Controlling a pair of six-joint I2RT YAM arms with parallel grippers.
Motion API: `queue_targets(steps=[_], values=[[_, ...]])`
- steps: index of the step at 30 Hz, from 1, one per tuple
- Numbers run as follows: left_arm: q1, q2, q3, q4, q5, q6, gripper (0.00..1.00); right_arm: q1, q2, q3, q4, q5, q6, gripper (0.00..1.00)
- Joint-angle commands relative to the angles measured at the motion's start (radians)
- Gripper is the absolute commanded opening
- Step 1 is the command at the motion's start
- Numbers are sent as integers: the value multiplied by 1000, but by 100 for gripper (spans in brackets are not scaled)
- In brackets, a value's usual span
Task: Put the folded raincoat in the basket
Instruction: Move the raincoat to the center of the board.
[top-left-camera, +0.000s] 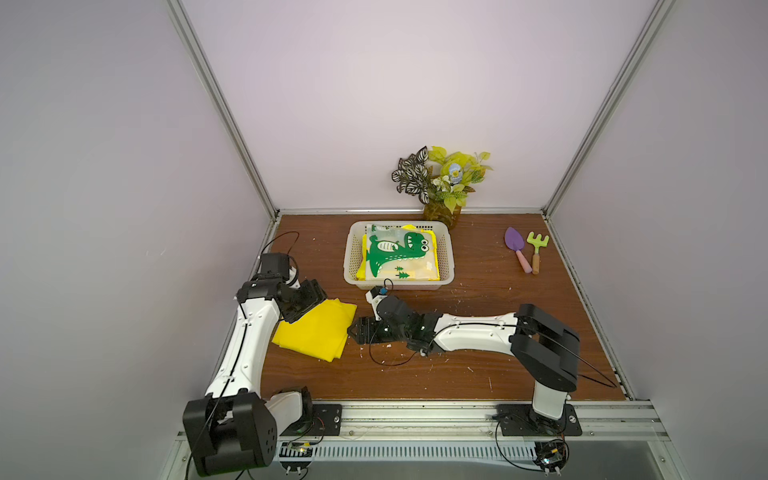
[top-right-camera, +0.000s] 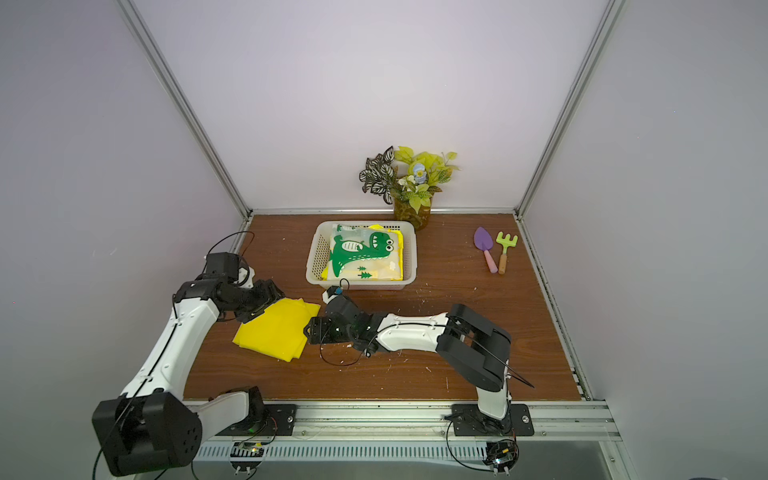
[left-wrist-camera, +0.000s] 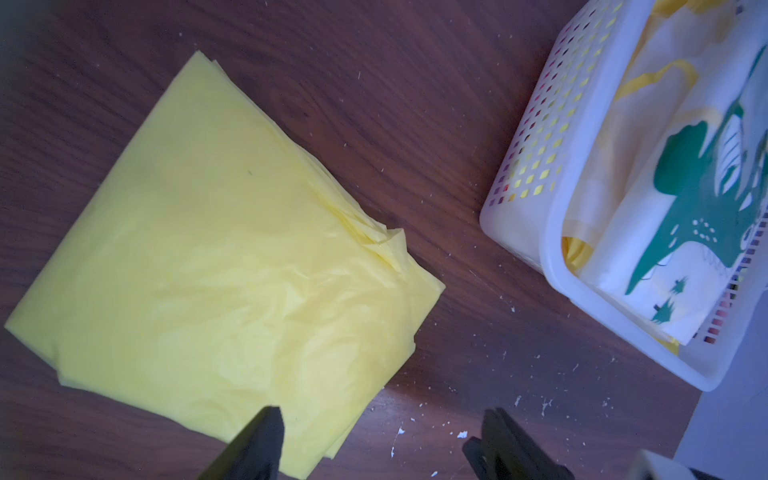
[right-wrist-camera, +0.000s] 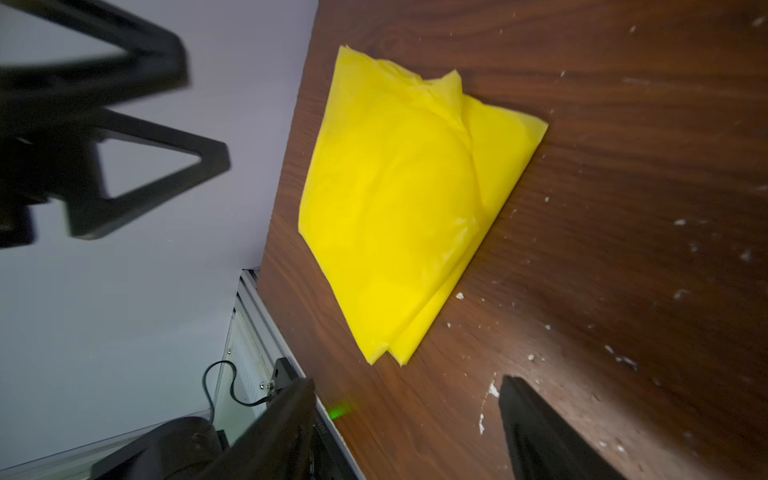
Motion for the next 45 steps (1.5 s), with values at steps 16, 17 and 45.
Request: queue_targets(steps=[16, 17, 45], values=[[32, -276, -4, -18, -6, -165, 79, 3, 290, 262, -48, -55, 100, 68], [31, -287, -4, -19, -8, -171, 80, 4, 299, 276, -68, -54, 92, 66], [29, -390, -167, -30, 60, -170, 91, -51, -64, -149, -342, 37, -173, 0]])
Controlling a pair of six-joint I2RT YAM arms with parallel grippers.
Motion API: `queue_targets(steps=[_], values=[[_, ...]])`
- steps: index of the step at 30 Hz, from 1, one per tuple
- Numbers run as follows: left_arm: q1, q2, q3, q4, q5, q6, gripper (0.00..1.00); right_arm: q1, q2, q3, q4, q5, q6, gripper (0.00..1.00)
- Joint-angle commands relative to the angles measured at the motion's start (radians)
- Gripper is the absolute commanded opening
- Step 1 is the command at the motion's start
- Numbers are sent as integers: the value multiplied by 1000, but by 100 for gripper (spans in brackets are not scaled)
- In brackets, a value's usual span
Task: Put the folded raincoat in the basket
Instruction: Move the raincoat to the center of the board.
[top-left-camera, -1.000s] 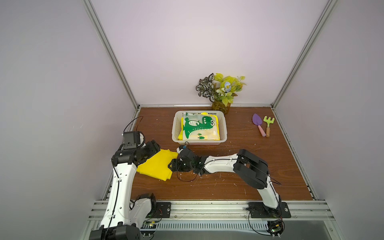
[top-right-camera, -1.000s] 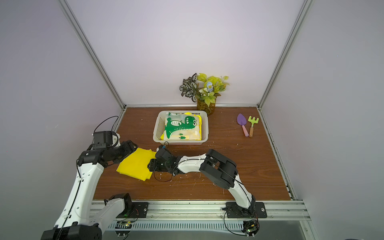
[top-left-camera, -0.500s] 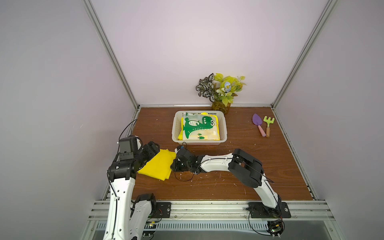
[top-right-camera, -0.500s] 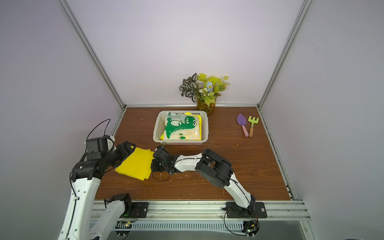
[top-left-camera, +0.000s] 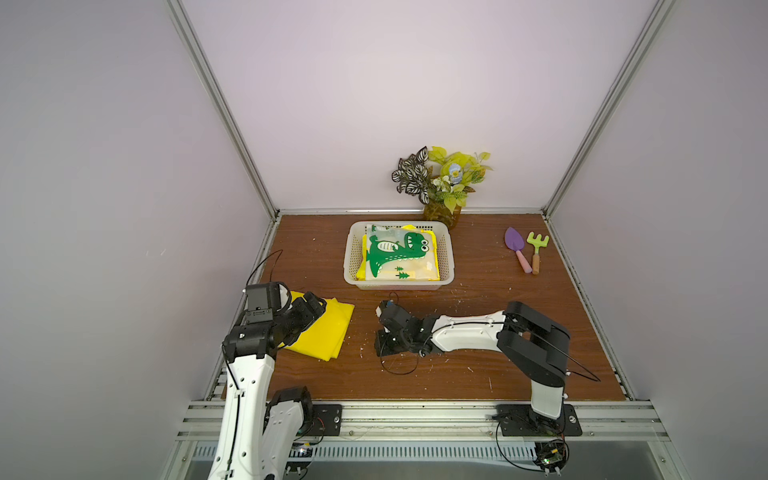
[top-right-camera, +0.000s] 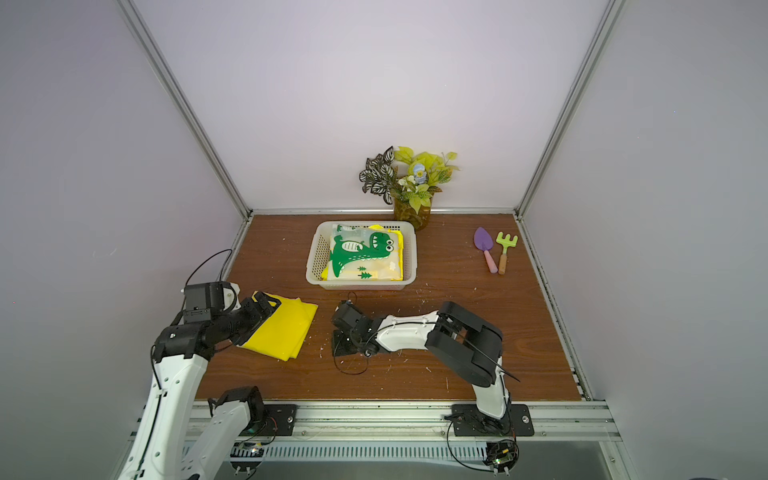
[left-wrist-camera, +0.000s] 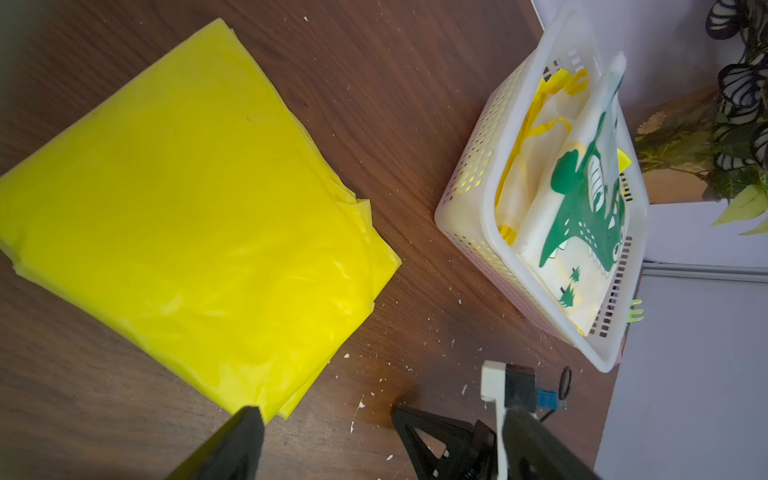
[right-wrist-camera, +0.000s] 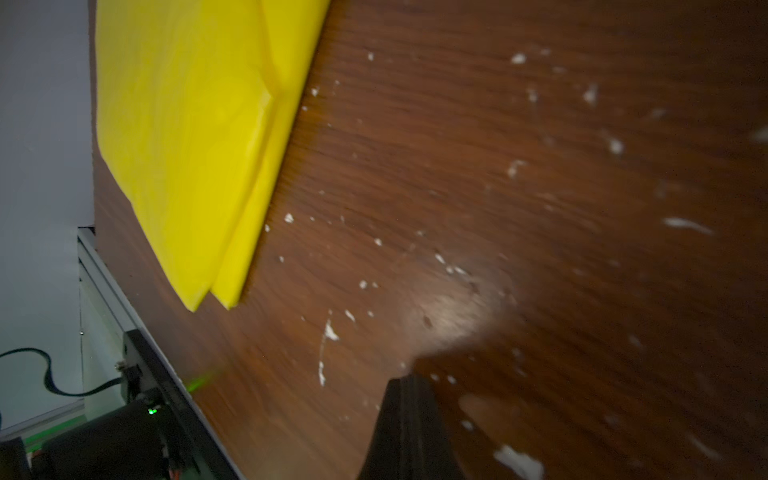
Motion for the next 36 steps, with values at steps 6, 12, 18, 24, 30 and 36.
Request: queue_targets(steps=[6, 12, 18, 24, 30, 36], values=[[-63, -32, -90, -8, -31, -12, 93, -42, -133, -117, -225, 79, -158, 1], [-86, -40, -9, -7, -132, -19, 94, -43, -147, -106, 37, -79, -87, 52], [-84, 107, 108, -8, -180, -2, 94, -14, 46, 70, 297, -108, 141, 69], [-47, 168, 199, -5, -191, -4, 95, 7, 245, 294, 292, -96, 213, 71], [-31, 161, 206, -6, -173, 7, 95, 13, 290, 338, 199, -36, 242, 71], [-27, 106, 184, -6, -167, -13, 95, 16, 328, 369, 150, -15, 231, 70]])
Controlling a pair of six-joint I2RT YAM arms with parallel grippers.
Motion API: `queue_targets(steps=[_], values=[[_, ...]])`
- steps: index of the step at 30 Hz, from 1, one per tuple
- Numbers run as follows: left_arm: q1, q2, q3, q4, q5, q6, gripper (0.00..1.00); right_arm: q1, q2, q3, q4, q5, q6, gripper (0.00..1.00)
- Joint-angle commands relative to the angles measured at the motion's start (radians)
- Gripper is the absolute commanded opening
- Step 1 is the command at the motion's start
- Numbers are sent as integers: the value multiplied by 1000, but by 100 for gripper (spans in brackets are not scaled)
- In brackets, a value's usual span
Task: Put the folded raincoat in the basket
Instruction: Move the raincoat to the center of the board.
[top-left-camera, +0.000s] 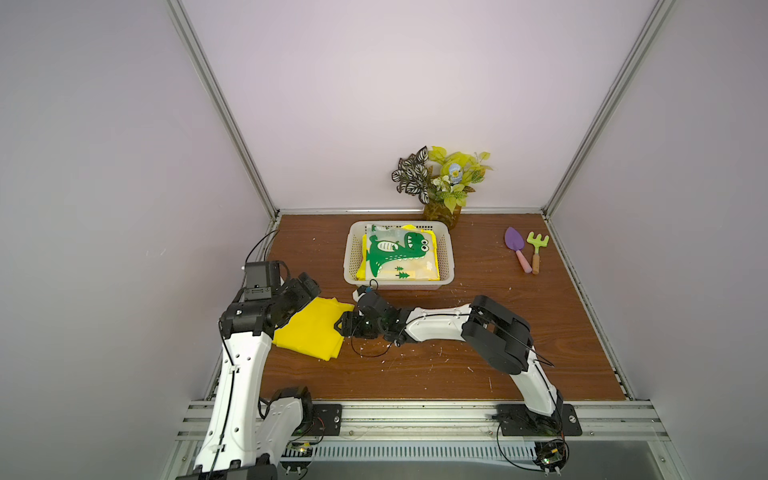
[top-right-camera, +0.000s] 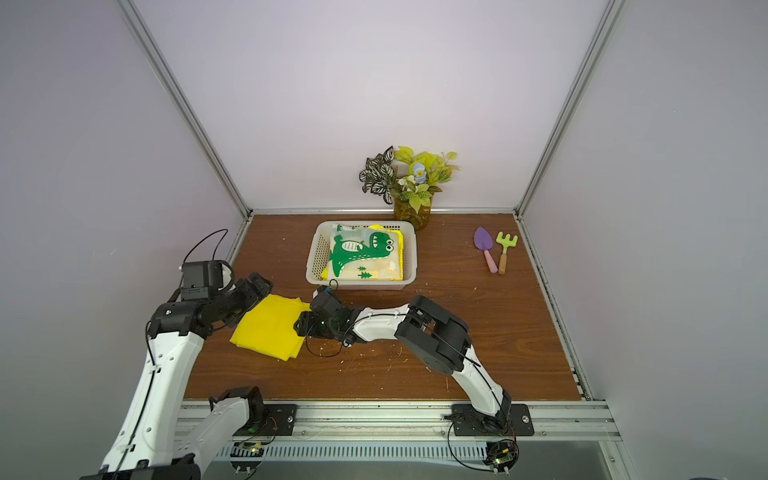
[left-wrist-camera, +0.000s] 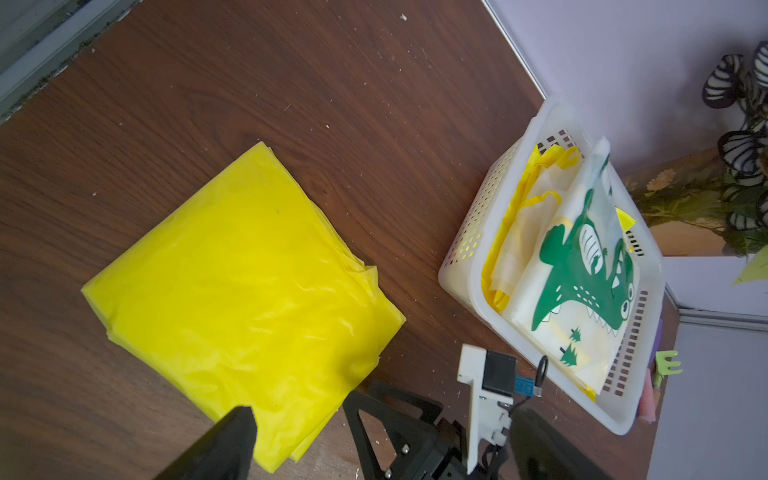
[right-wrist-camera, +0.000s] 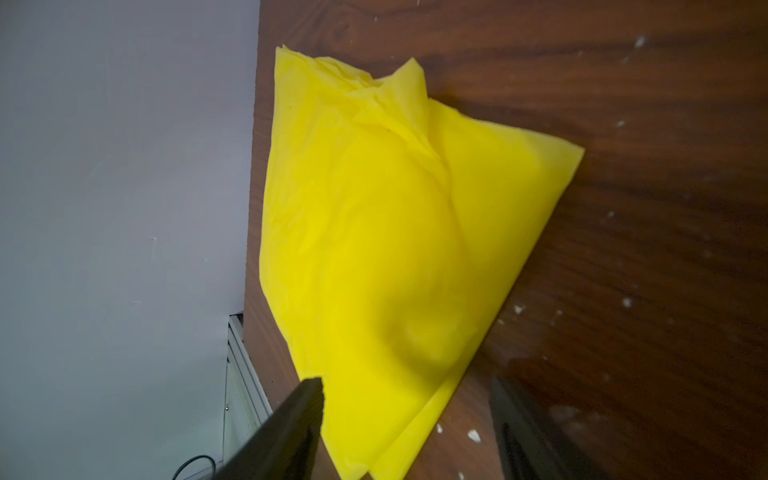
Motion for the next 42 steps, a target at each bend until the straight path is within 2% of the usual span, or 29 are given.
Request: queue_targets(steps=[1, 7, 14, 21, 27, 34, 42], values=[[14, -29, -12, -6, 6, -6, 95, 5, 39, 29, -84, 34, 18, 70], [15, -50, -23, -6, 6, -14, 95, 7, 90, 58, -106, 36, 48, 66], [15, -53, -21, -8, 10, -10, 95, 7, 158, 133, -179, 46, 55, 53], [15, -82, -34, -8, 7, -4, 95, 4, 206, 228, -272, 73, 10, 25], [15, -70, -28, -8, 5, 6, 95, -13, 183, 249, -337, 116, -73, 2], [15, -38, -16, -8, 3, 44, 95, -61, 43, 107, -358, 114, -187, 0], [14, -28, -42, -12, 57, 71, 95, -127, -190, -152, -429, 98, -305, 0]])
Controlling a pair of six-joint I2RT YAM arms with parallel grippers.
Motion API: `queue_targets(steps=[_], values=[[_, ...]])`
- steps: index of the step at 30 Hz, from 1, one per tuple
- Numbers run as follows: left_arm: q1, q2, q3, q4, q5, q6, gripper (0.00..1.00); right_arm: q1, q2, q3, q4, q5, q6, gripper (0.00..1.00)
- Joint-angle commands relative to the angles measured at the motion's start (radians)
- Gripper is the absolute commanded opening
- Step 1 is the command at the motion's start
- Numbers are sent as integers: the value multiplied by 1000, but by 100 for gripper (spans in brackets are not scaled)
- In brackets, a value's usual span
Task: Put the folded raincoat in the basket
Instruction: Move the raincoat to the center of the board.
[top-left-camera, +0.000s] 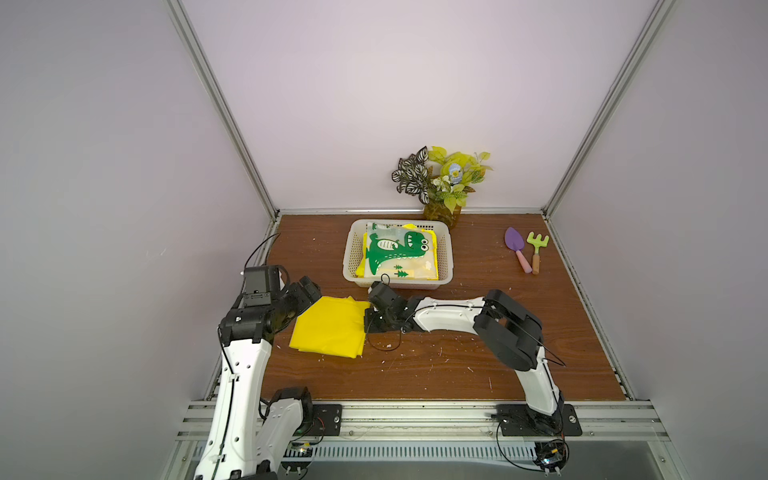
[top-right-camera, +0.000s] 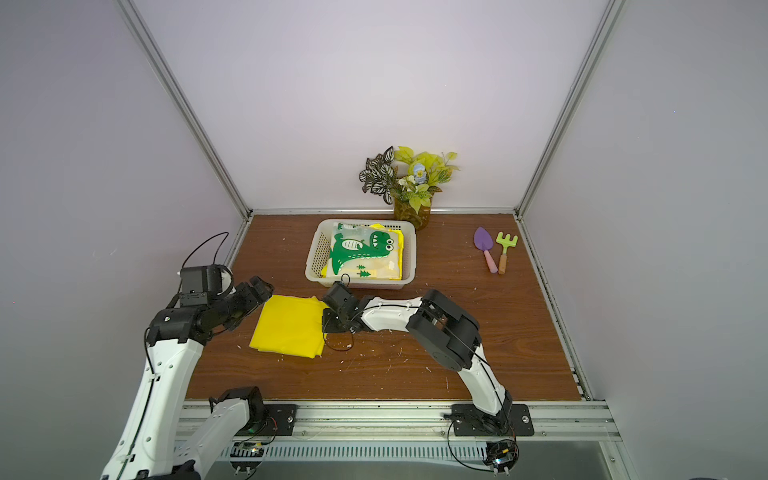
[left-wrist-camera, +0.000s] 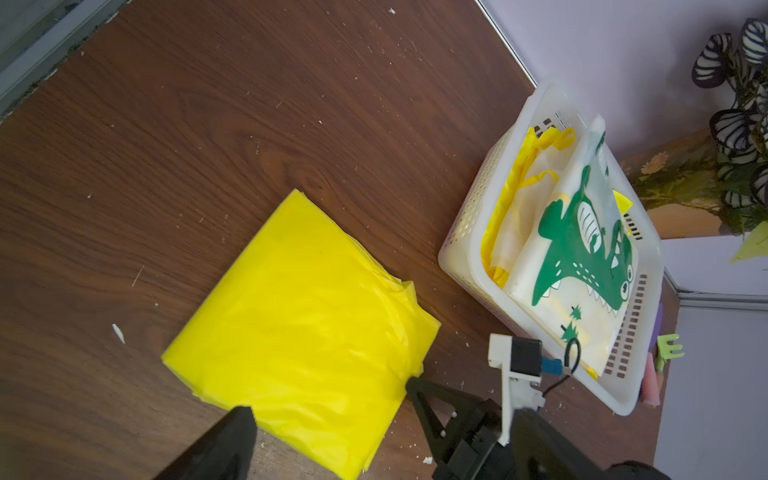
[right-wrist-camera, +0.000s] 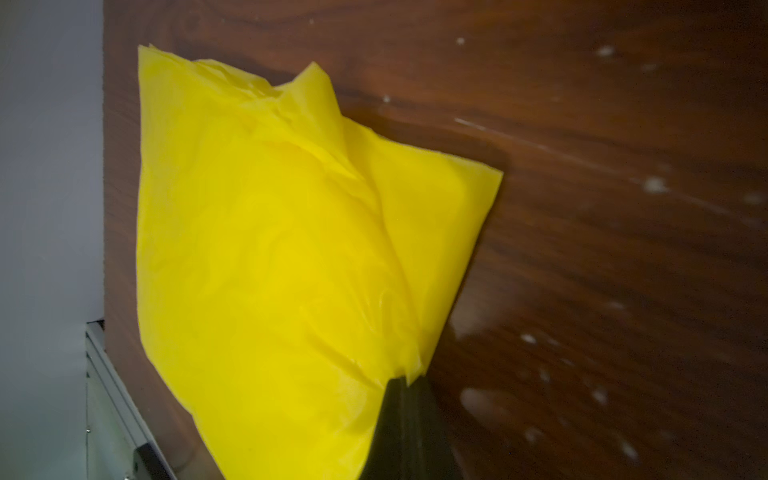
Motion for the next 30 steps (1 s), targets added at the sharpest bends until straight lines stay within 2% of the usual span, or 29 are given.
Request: queue_targets(steps=[1, 4, 9, 15, 24, 26, 30], values=[[12, -8, -22, -11, 39, 25, 95, -34, -105, -106, -129, 26, -93, 0], [-10, -12, -52, -9, 55, -1, 94, -55, -197, -200, -181, 41, -143, 0], [-99, -16, -115, -9, 43, -47, 93, -91, -339, -357, -229, 70, -207, 0], [-168, -40, -189, -6, 70, -71, 90, -94, -450, -451, -293, 126, -251, 0], [-546, 100, -213, 48, -58, -143, 90, -97, -483, -514, -309, 134, -269, 0], [-594, 136, -225, 82, -74, -158, 90, -96, -485, -518, -307, 137, -266, 0], [-607, 179, -254, 139, -73, -155, 89, -96, -499, -524, -296, 137, -259, 0]])
